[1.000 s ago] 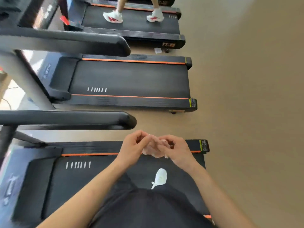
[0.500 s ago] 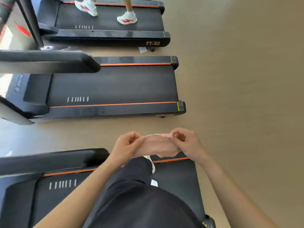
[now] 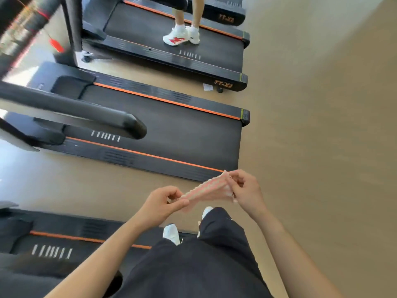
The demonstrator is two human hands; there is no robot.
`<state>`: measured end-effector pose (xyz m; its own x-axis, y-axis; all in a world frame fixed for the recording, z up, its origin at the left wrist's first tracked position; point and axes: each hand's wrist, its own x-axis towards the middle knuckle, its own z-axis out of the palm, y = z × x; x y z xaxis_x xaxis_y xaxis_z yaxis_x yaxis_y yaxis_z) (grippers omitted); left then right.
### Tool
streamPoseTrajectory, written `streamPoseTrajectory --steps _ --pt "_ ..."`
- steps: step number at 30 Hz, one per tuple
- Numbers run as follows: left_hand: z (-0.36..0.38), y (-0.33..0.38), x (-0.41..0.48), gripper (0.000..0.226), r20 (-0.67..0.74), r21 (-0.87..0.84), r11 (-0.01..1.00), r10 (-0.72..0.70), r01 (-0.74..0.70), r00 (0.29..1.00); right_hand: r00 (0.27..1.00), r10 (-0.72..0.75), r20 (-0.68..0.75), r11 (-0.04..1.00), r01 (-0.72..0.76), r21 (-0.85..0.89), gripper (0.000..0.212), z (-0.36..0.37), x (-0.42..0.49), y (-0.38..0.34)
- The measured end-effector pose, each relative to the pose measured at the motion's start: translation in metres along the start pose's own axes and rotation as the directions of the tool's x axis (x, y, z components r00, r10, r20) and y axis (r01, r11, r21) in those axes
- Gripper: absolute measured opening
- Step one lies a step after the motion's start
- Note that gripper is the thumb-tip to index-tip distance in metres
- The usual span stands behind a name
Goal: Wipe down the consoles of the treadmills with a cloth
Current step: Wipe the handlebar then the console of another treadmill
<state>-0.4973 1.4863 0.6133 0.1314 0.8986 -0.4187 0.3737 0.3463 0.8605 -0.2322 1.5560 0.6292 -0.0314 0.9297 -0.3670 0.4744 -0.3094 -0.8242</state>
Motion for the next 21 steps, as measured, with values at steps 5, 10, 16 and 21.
streamPoseTrajectory --steps 5,10,16,21 --pt "-0.011 0.026 0.075 0.013 -0.243 -0.047 0.995 -0.095 0.086 0.965 0.989 0.003 0.151 0.987 0.021 -0.157 0.019 -0.010 0.120 -0.014" --pt "-0.035 0.059 0.163 0.012 -0.456 -0.117 0.976 -0.216 0.182 0.863 0.932 -0.054 0.359 0.978 0.122 -0.170 0.026 -0.015 0.241 -0.059" --pt "-0.078 0.124 0.242 0.014 -0.649 -0.260 0.947 -0.318 0.191 0.692 0.769 -0.125 0.627 0.918 0.330 -0.221 0.027 -0.009 0.367 -0.143" --pt "-0.131 0.139 0.284 0.006 -0.723 -0.321 0.934 -0.349 0.158 0.596 0.648 -0.179 0.740 0.860 0.468 -0.201 0.014 0.032 0.445 -0.223"
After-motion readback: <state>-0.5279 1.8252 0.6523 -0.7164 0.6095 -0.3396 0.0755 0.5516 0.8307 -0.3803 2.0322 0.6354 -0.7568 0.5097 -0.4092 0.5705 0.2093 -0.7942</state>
